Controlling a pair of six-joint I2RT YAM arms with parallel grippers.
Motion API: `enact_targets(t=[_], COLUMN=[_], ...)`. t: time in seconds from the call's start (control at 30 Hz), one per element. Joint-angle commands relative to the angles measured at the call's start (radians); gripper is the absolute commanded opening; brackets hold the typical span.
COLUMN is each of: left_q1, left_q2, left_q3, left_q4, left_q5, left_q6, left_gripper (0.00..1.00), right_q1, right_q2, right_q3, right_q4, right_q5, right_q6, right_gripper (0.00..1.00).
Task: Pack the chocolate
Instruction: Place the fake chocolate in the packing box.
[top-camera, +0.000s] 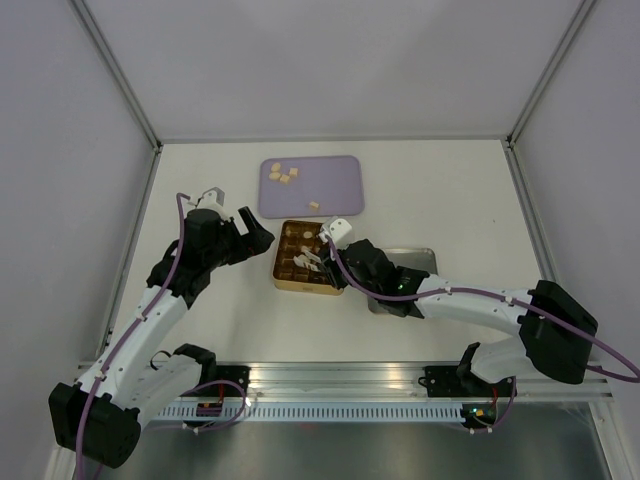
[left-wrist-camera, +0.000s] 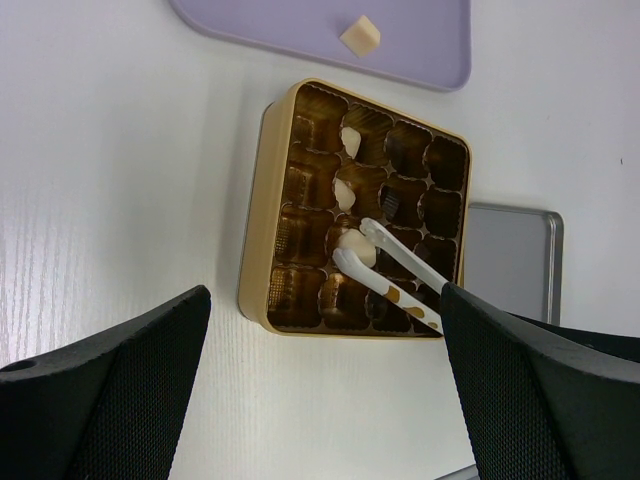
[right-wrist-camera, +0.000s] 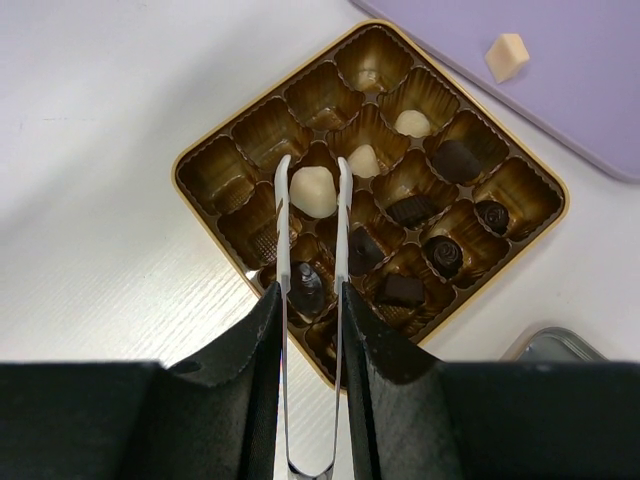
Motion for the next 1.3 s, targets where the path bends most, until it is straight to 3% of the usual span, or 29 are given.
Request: enact_targets(t=[0.0, 0.27, 0.63, 0.97, 1.1, 1.13, 1.27], left_q1=[0.003, 0.003, 0.003, 0.003, 0.003, 0.003, 0.003], left_q2=[-0.010, -0.013, 0.001, 0.153, 0.231, 0.260, 0.331], left_q3=[-0.001, -0.001, -0.004, -0.056, -0.065, -0.065, -0.073], left_q4=[0.030, 0.030, 0.033, 0.124, 0.171, 0.185, 0.230], left_q5=[0.022, 0.022, 0.020, 0.108, 0.128, 0.131, 0.160], left_q6=[-0.026, -0.026, -0.026, -0.065, -0.076, -0.079, -0.088], left_gripper=[1.00, 1.00, 1.00, 0.99, 0.85, 0.78, 0.66], right_q1=[0.003, 0.003, 0.005, 0.000, -0.050, -0.069, -0.152], right_q2=[-0.039, -0.021, -0.071, -0.080, -0.065, -0.050, 0.009], right_q3=[0.002, 0.017, 0.080, 0.242, 0.290, 0.299, 0.354], right_q4=[0.038, 0.016, -0.042, -0.142, -0.135, -0.135, -0.106], right_q5=[-0.007, -0.001, 0.006, 0.160, 0.157, 0.132, 0.048], right_q6=[-0.002, 0.009, 0.029, 0.090, 0.098, 0.101, 0.080], right_gripper=[0.15, 0.22, 0.22, 0.18, 0.17, 0.17, 0.18])
